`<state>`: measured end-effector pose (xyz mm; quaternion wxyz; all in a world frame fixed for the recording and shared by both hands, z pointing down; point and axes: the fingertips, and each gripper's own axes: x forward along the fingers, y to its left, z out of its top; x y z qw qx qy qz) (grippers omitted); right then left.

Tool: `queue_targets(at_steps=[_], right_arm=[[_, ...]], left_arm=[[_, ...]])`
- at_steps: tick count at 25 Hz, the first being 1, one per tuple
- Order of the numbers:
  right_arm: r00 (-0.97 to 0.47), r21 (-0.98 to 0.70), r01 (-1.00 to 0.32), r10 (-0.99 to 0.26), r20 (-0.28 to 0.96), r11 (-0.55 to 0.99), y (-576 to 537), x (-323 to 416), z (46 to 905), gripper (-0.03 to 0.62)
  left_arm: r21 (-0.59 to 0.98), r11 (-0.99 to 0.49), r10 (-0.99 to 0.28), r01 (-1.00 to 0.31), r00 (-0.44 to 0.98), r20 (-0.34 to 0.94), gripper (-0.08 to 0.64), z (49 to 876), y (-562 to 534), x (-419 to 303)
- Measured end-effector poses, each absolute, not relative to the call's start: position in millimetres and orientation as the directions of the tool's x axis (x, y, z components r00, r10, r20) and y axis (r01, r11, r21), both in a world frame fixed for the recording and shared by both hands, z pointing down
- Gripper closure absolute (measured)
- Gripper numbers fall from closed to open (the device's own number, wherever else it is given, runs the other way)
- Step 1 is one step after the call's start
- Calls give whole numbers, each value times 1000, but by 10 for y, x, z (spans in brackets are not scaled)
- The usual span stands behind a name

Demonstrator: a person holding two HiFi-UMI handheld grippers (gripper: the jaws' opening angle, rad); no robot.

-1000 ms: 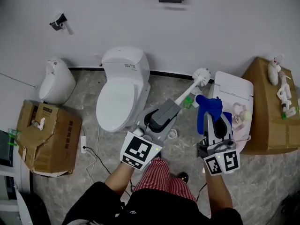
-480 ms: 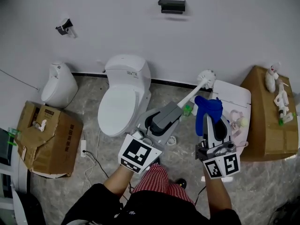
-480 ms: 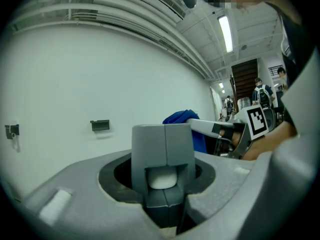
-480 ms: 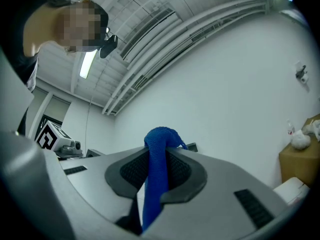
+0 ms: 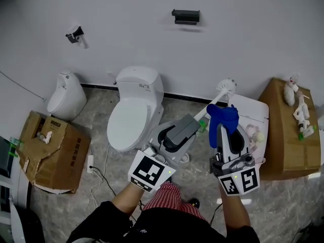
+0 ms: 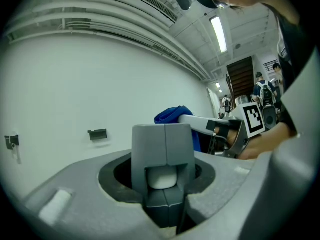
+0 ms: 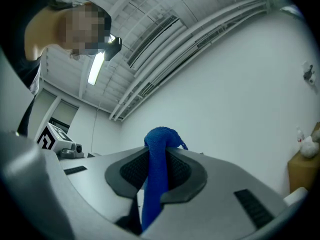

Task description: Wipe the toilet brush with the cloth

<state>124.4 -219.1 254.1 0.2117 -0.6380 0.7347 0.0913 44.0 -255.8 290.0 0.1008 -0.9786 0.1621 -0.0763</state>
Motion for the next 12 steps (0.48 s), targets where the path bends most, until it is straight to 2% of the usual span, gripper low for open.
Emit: queue_targets(at_steps=[12], right_arm=[[-163, -30, -979, -868, -470, 200, -1911, 1062, 2187, 526]], left_arm=[[-167, -946, -289, -280, 957, 37, 383, 2479, -2221, 515]])
